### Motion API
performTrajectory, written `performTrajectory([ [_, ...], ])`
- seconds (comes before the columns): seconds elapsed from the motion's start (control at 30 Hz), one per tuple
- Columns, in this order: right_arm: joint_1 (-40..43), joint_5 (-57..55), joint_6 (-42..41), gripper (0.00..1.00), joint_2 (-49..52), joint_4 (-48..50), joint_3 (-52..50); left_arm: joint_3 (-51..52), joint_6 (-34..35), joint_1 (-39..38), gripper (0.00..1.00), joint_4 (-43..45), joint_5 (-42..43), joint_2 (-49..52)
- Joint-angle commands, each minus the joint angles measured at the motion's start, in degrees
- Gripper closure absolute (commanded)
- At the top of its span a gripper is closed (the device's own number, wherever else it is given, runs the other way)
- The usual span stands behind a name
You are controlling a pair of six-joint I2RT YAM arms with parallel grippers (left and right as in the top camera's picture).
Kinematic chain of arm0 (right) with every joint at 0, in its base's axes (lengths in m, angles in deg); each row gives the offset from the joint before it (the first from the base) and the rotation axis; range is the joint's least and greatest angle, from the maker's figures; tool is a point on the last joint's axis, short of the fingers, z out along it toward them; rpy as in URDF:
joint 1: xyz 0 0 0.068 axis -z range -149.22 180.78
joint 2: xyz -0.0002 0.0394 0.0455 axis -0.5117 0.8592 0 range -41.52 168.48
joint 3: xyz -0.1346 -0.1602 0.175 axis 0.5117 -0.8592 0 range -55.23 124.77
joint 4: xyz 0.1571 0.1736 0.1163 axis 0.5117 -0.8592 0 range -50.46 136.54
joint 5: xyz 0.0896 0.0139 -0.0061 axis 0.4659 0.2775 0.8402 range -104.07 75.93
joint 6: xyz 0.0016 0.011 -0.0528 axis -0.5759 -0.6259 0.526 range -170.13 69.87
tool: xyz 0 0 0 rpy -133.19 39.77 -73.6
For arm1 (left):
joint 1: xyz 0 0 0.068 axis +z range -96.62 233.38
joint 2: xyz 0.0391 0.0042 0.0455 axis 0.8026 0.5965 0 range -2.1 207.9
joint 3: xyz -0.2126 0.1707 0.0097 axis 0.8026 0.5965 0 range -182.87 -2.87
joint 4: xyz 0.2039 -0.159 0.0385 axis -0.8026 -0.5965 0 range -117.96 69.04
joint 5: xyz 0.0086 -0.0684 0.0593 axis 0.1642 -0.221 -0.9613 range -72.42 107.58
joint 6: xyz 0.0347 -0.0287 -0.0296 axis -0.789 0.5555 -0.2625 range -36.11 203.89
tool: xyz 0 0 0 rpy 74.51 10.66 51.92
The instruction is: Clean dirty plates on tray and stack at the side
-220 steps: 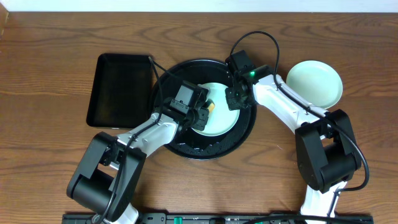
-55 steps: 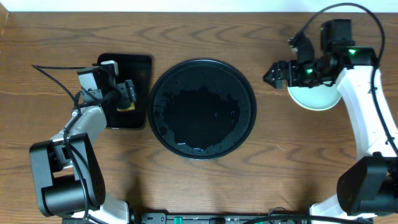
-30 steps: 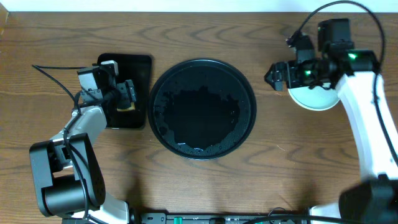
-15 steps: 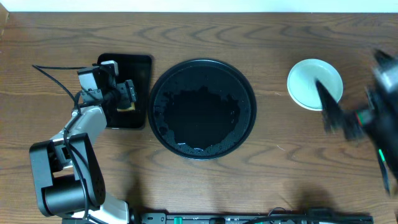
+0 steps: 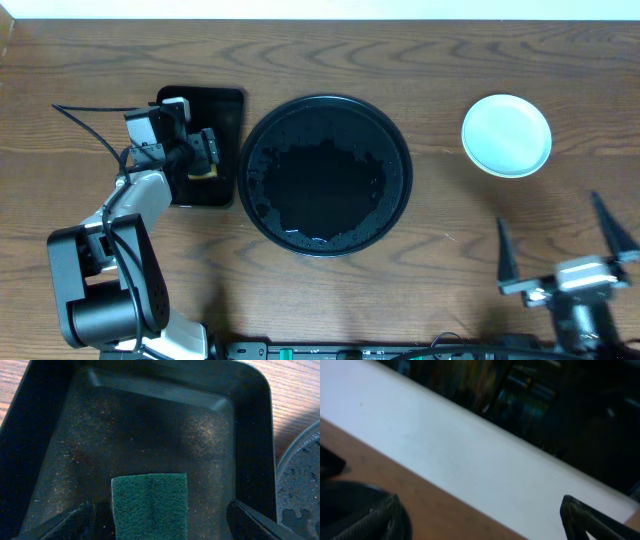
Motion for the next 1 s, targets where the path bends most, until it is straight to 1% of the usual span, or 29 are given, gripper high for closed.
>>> performTrajectory([
  [0.0, 0.83, 1.20, -2.78, 0.01, -4.44, 7.76, -10.54, -0.42, 0.04, 0.11, 0.16, 0.04, -0.48, -0.90],
  [0.07, 0.83, 1.07, -5.40, 0.01, -6.75, 14.43, -17.46, -0.42, 0.04, 0.11, 0.16, 0.04, -0.48, -0.90],
  [0.2, 0.83, 1.07, -9.38, 0.01, -10.64, 24.44, -28.52, -0.42, 0.04, 0.09, 0.16, 0.04, -0.48, -0.90],
  [0.27, 0.83, 1.07, -10.38, 0.01, -11.41, 28.20, -32.65, -0.42, 0.04, 0.11, 0.16, 0.04, -0.48, -0.90],
  [0.37, 0.83, 1.05, -11.63, 0.01, -11.37, 31.23, -37.44, -0.42, 0.04, 0.11, 0.16, 0.04, -0.48, -0.90],
  [0.63, 0.83, 0.66, -14.27, 0.01, -11.37, 30.82, -43.63, -0.42, 0.04, 0.11, 0.16, 0.04, -0.48, -0.90],
  [0.97, 0.83, 1.29, -14.27, 0.01, -11.34, 20.72, -43.58, -0.42, 0.04, 0.11, 0.16, 0.04, -0.48, -0.90],
])
